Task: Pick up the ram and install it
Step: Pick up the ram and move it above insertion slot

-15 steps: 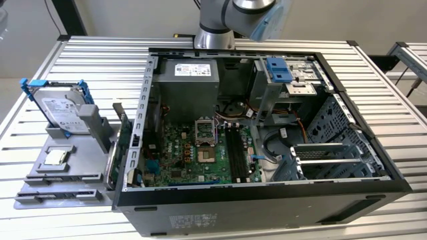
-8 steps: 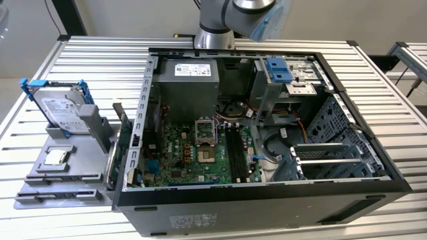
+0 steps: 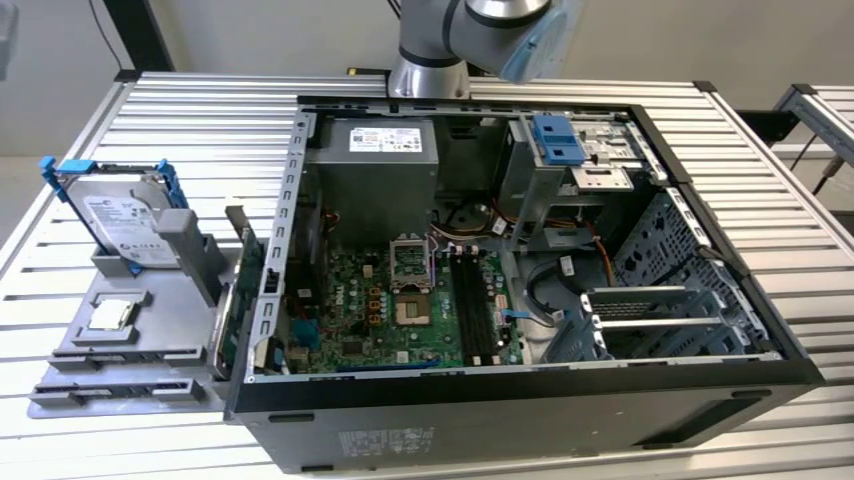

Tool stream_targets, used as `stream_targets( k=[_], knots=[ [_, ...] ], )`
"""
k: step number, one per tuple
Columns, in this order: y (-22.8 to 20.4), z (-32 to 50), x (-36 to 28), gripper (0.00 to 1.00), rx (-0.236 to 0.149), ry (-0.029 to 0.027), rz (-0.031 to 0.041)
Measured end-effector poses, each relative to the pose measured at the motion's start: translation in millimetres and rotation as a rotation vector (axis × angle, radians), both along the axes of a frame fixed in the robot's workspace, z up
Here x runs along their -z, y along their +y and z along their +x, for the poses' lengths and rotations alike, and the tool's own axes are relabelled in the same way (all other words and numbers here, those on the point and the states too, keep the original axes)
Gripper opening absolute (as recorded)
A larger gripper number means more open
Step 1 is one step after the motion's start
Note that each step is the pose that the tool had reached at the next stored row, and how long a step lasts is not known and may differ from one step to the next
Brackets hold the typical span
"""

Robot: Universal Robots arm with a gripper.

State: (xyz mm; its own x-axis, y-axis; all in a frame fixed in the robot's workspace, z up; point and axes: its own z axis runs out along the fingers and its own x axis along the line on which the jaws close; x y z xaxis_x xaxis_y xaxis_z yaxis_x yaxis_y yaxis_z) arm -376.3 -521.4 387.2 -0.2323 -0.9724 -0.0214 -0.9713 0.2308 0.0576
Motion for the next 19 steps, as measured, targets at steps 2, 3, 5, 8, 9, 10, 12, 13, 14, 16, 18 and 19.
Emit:
stream_targets(
  k=[2,3,5,8,9,10,12,13,14,16,18,19],
  knots=[
    [0.0,0.0,0.0,0.00,-0.038,-0.0022,0.0000],
    [0.0,0.0,0.0,0.00,-0.056,-0.0039,0.0000],
    [0.0,0.0,0.1,0.00,-0.091,-0.0087,0.0000],
    [0.0,0.0,0.1,0.00,-0.142,-0.0160,-0.0003],
    [0.0,0.0,0.2,0.00,-0.158,-0.0195,-0.0004],
    [0.0,0.0,0.3,0.00,-0.171,-0.0239,-0.0006],
    [0.0,0.0,0.3,0.00,-0.197,-0.0357,-0.0013],
    [0.0,0.0,0.4,0.00,-0.205,-0.0405,-0.0016],
    [-0.1,0.0,0.5,0.00,-0.210,-0.0447,-0.0019],
    [0.0,0.1,0.6,0.00,-0.213,-0.0481,-0.0022],
    [0.0,0.0,0.7,0.00,-0.213,-0.0483,-0.0022],
    [-0.1,0.0,0.7,0.00,-0.213,-0.0483,-0.0022]
  ],
)
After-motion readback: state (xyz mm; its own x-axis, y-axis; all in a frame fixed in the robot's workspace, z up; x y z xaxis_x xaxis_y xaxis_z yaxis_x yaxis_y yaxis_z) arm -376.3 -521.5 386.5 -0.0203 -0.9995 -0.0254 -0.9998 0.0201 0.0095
